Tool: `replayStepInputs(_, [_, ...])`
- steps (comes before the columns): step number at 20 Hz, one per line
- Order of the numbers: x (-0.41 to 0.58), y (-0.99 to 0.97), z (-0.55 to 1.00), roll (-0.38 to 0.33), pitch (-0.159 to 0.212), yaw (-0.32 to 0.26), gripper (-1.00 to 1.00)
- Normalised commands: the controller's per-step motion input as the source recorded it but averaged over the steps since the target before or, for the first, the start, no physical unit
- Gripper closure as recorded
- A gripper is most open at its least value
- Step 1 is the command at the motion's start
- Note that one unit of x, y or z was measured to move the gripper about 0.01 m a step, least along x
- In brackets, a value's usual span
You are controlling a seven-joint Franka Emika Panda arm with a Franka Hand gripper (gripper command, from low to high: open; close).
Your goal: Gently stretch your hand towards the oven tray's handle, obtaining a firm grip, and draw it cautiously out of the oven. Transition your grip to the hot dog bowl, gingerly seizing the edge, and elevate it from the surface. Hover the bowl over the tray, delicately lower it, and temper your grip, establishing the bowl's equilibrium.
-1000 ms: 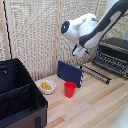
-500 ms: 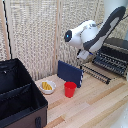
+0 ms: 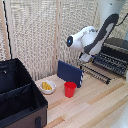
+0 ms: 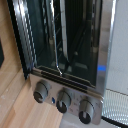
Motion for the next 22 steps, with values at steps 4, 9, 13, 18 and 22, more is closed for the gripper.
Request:
replayStepInputs(4, [0.092,-0.59,-0.18,-0.039,0.000,0.004,-1.00])
replayStepInputs(9, [0.002,-0.70,-0.02,-0.004,0.000,0.050,-1.00])
replayStepInputs(13, [0.000,-0.64,0.00,0.000,0.000,0.067,-1.00])
replayStepInputs(18, [0.000,-0.66,0.00,0.067,0.010,0.074,-1.00])
replayStepInputs(22, [0.001,-0.61,0.00,0.078,0.055,0.073,-1.00])
